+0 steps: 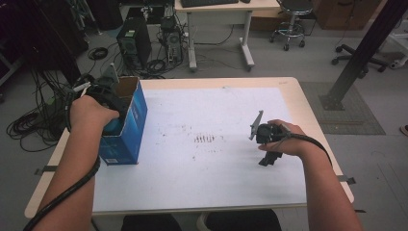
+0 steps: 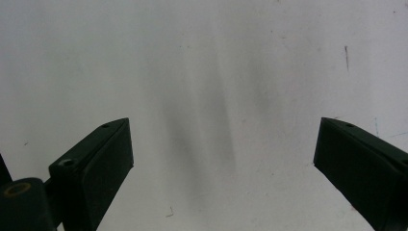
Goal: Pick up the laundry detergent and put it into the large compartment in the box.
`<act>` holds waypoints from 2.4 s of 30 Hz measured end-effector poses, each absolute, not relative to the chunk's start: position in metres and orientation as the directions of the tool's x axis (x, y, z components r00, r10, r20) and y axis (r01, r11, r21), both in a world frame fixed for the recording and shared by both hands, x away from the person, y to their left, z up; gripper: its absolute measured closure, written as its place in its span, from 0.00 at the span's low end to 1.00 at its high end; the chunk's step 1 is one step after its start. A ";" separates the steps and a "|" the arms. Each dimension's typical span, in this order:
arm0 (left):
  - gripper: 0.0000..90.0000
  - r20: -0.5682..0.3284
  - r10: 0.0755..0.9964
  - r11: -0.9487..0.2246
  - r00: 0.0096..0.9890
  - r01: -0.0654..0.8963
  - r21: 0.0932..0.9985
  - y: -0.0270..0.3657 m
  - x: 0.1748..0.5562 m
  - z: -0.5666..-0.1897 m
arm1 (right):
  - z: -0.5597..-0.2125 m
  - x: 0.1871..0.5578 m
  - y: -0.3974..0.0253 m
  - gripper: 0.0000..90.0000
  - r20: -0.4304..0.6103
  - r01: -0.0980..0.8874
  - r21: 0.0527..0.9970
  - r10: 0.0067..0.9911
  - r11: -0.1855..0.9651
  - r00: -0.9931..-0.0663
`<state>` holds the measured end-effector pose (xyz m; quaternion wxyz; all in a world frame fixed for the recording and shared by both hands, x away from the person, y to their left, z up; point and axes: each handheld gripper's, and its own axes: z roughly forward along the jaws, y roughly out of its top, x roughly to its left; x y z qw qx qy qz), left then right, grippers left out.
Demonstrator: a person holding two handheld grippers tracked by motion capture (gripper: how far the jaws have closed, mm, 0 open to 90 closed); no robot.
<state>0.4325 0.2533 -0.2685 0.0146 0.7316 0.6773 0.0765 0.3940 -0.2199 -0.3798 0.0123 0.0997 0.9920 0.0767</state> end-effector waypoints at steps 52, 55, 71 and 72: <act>0.00 0.112 0.970 -0.233 0.217 0.959 0.163 0.237 0.411 -0.216 | -0.370 0.388 -0.222 0.07 -0.024 0.194 0.173 0.201 0.966 -0.979; 0.01 0.112 0.957 -0.285 0.269 0.943 0.173 0.227 0.409 -0.209 | -0.369 0.388 -0.222 0.07 -0.024 0.194 0.168 0.200 0.967 -0.979; 0.01 0.148 0.798 -0.602 0.583 0.774 0.197 0.146 0.387 -0.179 | -0.366 0.387 -0.226 0.07 -0.026 0.197 0.168 0.204 0.966 -0.979; 0.01 0.151 0.786 -0.618 0.599 0.762 0.193 0.142 0.386 -0.179 | -0.366 0.387 -0.226 0.07 -0.027 0.196 0.168 0.204 0.966 -0.979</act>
